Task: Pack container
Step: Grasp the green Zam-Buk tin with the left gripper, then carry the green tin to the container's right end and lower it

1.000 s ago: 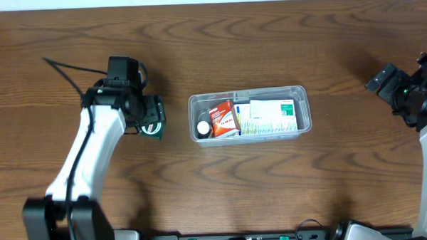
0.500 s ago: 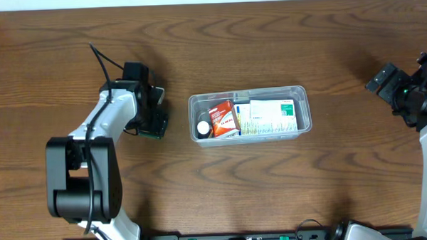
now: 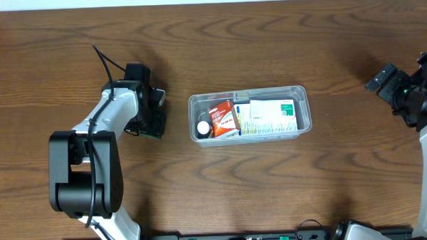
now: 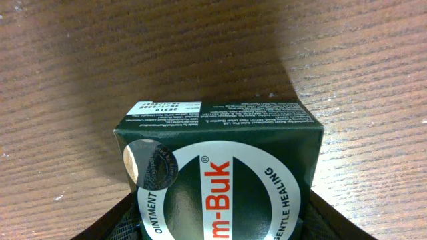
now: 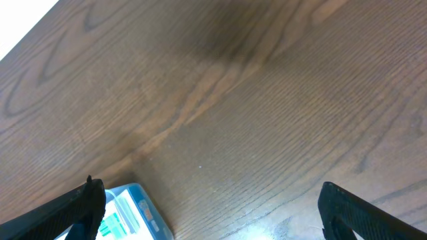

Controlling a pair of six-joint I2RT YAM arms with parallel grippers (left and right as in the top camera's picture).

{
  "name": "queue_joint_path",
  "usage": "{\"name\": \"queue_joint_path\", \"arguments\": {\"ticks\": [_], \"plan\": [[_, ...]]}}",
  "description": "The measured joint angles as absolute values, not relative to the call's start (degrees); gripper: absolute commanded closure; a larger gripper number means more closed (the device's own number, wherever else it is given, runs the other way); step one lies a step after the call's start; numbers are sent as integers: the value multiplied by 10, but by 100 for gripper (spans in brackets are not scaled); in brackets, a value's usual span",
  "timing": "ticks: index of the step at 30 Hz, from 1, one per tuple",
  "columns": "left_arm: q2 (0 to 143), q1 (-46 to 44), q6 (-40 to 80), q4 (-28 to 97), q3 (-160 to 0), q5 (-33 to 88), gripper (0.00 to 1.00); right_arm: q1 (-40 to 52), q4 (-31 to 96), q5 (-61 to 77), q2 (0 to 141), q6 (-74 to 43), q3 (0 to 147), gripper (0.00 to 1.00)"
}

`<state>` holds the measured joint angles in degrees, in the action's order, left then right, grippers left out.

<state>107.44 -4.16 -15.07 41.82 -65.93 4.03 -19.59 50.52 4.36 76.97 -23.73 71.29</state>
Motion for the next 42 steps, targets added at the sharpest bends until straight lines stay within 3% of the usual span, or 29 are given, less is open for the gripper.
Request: {"name": "queue_joint_path", "arguments": {"ticks": [9, 18, 28, 42], "plan": [[1047, -42, -150, 479, -665, 40, 50, -196, 505, 44, 770, -237, 713, 1], [872, -80, -124, 532, -719, 63, 51, -196, 505, 44, 770, -237, 713, 1], [783, -282, -136, 378, -722, 91, 53, -196, 505, 44, 770, -237, 713, 1], [962, -435, -288, 206, -721, 98, 53, -196, 505, 44, 770, -237, 713, 1]]}}
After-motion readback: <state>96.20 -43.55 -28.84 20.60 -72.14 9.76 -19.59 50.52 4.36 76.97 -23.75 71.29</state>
